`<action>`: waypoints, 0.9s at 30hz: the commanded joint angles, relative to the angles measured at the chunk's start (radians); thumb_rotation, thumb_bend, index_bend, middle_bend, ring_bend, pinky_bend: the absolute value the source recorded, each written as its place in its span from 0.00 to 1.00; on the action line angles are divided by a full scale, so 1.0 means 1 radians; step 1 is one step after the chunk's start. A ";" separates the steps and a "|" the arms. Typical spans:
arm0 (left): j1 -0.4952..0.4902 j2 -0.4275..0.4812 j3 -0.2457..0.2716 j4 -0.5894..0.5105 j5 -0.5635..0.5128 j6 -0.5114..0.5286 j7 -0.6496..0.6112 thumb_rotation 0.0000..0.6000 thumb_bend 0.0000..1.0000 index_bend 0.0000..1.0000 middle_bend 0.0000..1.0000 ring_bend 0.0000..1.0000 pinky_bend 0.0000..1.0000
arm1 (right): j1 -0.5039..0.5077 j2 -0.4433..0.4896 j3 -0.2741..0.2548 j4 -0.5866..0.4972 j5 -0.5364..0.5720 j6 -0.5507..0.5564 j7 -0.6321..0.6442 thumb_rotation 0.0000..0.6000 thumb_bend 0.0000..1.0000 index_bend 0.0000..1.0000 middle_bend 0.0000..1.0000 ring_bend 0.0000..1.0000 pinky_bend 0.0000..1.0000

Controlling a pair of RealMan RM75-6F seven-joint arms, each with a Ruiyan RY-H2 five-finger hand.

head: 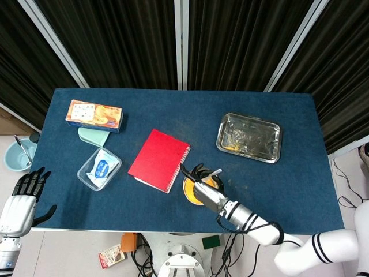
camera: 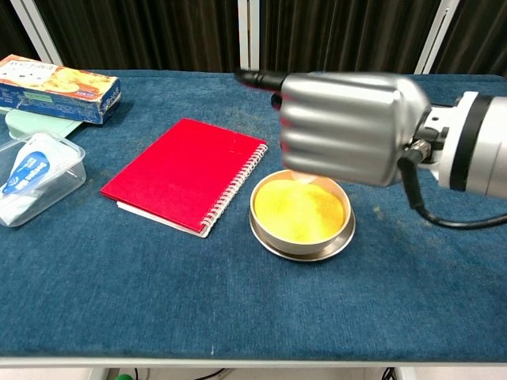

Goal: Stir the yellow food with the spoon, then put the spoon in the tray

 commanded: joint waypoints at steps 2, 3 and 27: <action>-0.001 0.001 0.000 -0.001 -0.003 -0.003 -0.001 1.00 0.24 0.03 0.01 0.01 0.08 | -0.067 0.008 0.033 0.028 -0.054 0.108 0.178 1.00 0.43 0.94 0.63 0.37 0.00; -0.001 0.001 0.000 -0.001 -0.003 -0.003 -0.001 1.00 0.24 0.03 0.01 0.01 0.08 | -0.079 0.011 0.042 0.035 -0.058 0.129 0.210 1.00 0.43 0.94 0.63 0.37 0.00; -0.013 0.001 -0.004 -0.030 -0.002 -0.015 0.027 1.00 0.24 0.03 0.01 0.01 0.08 | -0.189 -0.160 0.292 0.674 0.357 -0.032 1.079 1.00 0.40 0.90 0.58 0.36 0.00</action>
